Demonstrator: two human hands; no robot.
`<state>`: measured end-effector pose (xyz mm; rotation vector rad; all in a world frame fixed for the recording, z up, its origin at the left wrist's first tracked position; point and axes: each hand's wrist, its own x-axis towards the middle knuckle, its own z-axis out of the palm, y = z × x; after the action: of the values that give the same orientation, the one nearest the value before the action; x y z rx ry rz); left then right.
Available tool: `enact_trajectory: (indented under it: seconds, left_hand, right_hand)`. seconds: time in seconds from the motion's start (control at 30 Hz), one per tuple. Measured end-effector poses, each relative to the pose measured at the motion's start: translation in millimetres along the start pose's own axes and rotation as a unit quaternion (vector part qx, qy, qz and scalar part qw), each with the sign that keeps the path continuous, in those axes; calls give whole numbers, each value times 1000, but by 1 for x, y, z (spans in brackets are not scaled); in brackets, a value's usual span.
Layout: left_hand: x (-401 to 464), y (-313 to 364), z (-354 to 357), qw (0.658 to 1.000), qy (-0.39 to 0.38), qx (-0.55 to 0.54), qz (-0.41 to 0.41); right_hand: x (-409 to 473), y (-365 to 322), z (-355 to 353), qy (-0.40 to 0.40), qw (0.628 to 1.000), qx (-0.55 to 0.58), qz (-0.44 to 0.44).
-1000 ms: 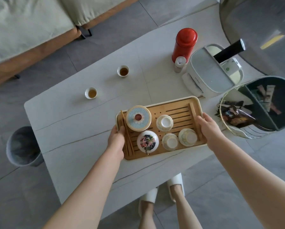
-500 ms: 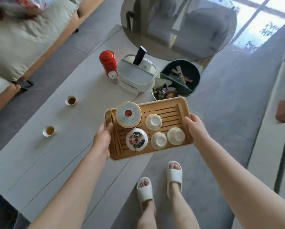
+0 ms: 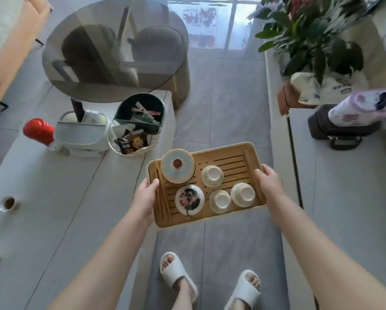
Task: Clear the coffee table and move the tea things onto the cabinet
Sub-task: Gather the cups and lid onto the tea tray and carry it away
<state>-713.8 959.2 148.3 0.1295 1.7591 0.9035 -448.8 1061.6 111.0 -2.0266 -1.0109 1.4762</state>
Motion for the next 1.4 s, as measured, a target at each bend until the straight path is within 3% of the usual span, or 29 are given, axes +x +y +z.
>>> enact_trajectory:
  seconds: [0.37, 0.6, 1.03, 1.4]
  left_hand:
    - [-48, -52, 208, 988, -76, 121, -55]
    - [-68, -56, 319, 977, -135, 146, -78]
    - [-12, -34, 451, 950, -217, 212, -78]
    - [49, -71, 536, 941, -231, 220, -115]
  right_hand:
    - [30, 79, -218, 99, 988, 97, 62]
    - [49, 100, -321, 149, 981, 88, 92]
    - [140, 125, -390, 214, 959, 108, 149]
    - [233, 157, -430, 228, 962, 50, 143]
